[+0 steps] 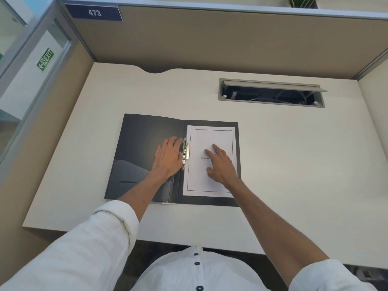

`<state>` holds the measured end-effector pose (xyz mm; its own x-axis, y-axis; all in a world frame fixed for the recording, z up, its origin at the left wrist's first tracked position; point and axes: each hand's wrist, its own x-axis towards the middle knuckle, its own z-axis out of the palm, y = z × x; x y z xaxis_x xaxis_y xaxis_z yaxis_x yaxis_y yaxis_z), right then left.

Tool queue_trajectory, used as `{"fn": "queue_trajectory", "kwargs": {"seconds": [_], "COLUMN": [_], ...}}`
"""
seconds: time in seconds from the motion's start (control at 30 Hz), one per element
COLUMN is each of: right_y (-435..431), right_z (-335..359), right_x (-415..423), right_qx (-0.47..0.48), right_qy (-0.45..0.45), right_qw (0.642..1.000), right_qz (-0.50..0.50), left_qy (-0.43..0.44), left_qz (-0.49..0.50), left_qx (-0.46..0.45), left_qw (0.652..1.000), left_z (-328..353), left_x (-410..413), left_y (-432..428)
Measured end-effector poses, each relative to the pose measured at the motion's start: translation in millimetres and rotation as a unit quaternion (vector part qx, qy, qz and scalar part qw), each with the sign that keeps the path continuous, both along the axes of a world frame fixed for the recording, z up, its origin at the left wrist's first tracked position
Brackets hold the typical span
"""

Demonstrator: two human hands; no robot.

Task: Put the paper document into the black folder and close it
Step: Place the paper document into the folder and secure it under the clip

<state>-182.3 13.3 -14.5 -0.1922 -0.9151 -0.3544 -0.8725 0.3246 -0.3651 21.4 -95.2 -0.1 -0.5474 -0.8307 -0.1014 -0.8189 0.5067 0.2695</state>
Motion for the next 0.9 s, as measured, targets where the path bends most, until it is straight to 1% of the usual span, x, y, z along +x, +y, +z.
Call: {"fn": "queue_trajectory", "kwargs": {"seconds": [0.2,0.33,0.6,0.67,0.8,0.9], "right_y": [1,1,2,1,0,0], "right_z": [0,0,-1,0,2,-1], "right_x": [0,-1,-2,-2,0,1], "right_qx": [-0.001,-0.002,-0.004,0.001,0.006,0.006], "right_qy": [0.0,0.001,0.002,0.004,0.005,0.006], "right_qw": [1.0,1.0,1.0,1.0,1.0,1.0], "right_qz": [-0.002,0.0,0.005,0.007,0.004,0.005], "left_qy": [-0.021,-0.046,-0.034,-0.012,0.044,0.087], "left_qz": [-0.052,-0.07,-0.08,-0.074,-0.035,-0.027], "left_qx": [0.019,0.022,-0.007,-0.021,0.015,0.004], "left_qw": [0.998,0.996,0.996,0.997,0.998,0.996], "left_z": [-5,-11,-6,-3,7,7], "left_x": [-12,-18,-23,-24,-23,-12], "left_y": [-12,-16,-28,-33,-26,-8]}}
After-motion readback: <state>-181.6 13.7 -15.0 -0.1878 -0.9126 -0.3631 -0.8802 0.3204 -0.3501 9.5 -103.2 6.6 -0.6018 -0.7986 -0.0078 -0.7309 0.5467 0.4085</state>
